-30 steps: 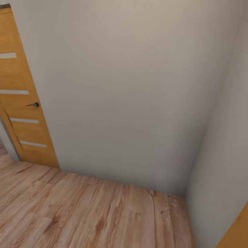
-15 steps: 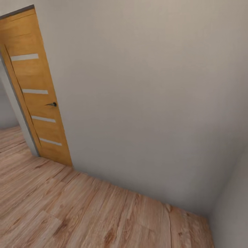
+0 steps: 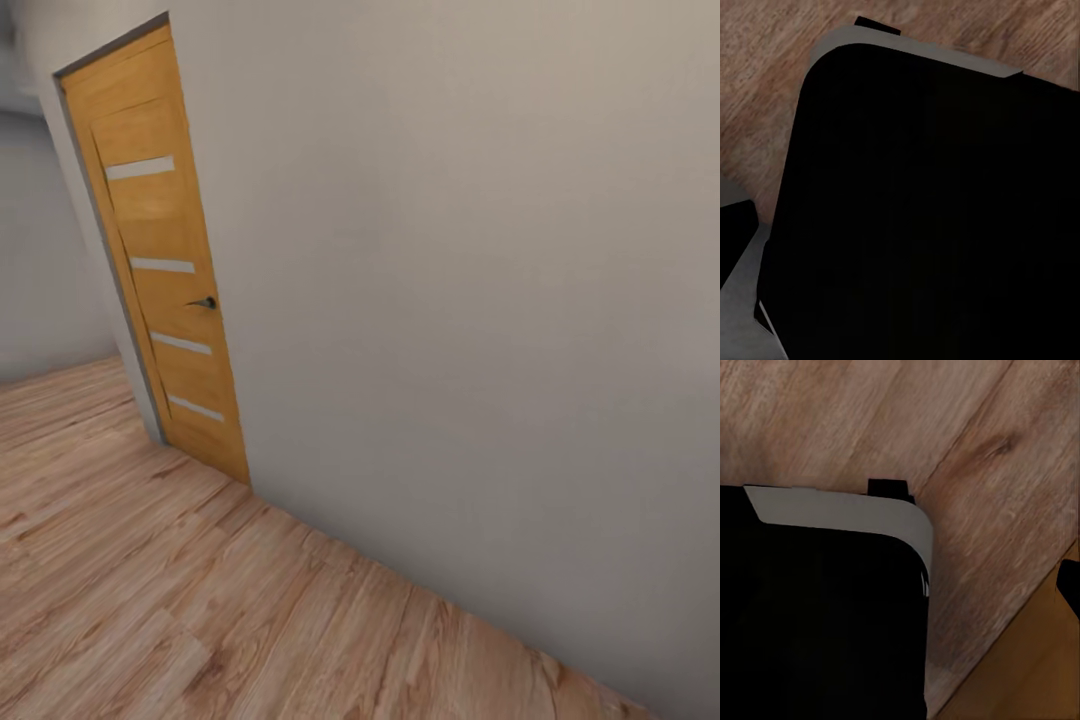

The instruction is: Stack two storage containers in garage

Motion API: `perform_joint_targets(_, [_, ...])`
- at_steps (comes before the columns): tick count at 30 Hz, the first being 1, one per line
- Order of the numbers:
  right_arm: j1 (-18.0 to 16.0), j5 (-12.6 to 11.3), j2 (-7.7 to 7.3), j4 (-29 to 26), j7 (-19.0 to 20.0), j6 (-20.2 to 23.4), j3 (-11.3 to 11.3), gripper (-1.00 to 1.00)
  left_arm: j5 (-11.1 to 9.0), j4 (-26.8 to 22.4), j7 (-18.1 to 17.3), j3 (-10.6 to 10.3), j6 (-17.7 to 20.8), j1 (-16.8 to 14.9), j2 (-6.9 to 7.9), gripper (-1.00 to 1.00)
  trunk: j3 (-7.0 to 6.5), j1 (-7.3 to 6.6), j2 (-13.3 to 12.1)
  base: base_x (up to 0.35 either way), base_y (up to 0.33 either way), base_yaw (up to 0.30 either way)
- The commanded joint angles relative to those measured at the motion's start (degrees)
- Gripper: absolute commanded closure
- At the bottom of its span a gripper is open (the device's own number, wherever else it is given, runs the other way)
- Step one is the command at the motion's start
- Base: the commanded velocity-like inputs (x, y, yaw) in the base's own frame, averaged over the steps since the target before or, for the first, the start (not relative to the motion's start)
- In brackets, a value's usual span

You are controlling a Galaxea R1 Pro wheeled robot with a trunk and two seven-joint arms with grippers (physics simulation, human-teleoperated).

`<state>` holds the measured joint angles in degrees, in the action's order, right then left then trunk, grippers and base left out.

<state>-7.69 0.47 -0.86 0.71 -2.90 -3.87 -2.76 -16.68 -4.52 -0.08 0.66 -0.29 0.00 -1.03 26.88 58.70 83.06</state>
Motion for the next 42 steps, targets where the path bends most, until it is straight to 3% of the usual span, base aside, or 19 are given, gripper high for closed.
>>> perform_joint_targets(1, [0.0,0.1,-0.01,0.1,-0.2,-0.2,-0.5,-1.00,-0.3,-0.1,0.0,0.0,0.0,0.0,-0.02,-1.00,0.05,0.03,0.0,0.321,0.000,0.300])
perform_joint_targets(9, [0.0,0.1,0.05,0.1,-0.2,-0.2,-2.6,-1.00,-0.3,-0.1,0.0,0.0,0.0,0.0,-0.01,-1.00,0.05,0.03,0.0,0.321,0.000,0.300])
perform_joint_targets(42, [0.0,0.2,-0.64,0.3,-0.2,-0.6,-3.0,-1.00,-0.3,-0.1,0.1,0.0,0.0,0.0,-0.03,-1.00,0.05,0.03,0.0,0.322,0.000,0.300])
